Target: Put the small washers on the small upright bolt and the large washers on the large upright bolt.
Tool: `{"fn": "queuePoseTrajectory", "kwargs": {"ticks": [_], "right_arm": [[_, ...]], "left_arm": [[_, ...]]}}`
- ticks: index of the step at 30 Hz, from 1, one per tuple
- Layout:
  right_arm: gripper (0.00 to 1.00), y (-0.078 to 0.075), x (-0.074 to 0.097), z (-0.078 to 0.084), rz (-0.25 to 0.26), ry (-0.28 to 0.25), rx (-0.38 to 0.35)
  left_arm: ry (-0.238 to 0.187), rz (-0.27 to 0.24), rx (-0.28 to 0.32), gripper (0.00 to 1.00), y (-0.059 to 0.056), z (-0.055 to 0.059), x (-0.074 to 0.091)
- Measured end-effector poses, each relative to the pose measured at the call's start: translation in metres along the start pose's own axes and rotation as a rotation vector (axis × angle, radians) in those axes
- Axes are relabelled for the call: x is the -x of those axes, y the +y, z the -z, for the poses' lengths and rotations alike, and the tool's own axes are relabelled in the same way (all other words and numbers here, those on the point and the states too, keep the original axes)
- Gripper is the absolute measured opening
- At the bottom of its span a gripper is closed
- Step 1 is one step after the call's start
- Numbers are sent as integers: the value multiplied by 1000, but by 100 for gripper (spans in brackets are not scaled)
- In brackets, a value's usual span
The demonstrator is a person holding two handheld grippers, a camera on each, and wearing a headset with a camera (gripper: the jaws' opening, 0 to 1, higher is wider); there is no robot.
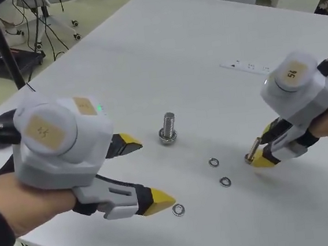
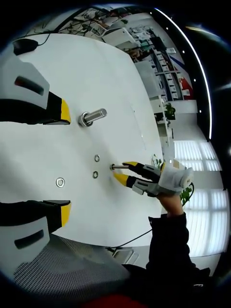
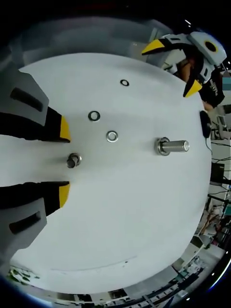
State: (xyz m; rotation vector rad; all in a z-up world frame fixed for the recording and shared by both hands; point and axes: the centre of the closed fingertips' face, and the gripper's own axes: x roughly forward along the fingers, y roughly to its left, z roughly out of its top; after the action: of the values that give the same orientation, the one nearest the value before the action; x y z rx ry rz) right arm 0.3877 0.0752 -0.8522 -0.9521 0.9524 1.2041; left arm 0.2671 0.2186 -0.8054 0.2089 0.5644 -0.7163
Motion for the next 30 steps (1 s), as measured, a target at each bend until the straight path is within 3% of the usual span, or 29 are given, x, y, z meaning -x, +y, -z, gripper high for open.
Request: {"fn": "queuePoseTrajectory", "kwargs": {"ticks": [18, 30], "right_arm": [[33, 29, 10, 6, -8, -13, -11], [33, 62, 12, -2, -52, -34, 1]], "left_arm": [[1, 10, -5, 62, -2, 0, -1], [-2, 15, -10, 62, -3, -1, -1]]}}
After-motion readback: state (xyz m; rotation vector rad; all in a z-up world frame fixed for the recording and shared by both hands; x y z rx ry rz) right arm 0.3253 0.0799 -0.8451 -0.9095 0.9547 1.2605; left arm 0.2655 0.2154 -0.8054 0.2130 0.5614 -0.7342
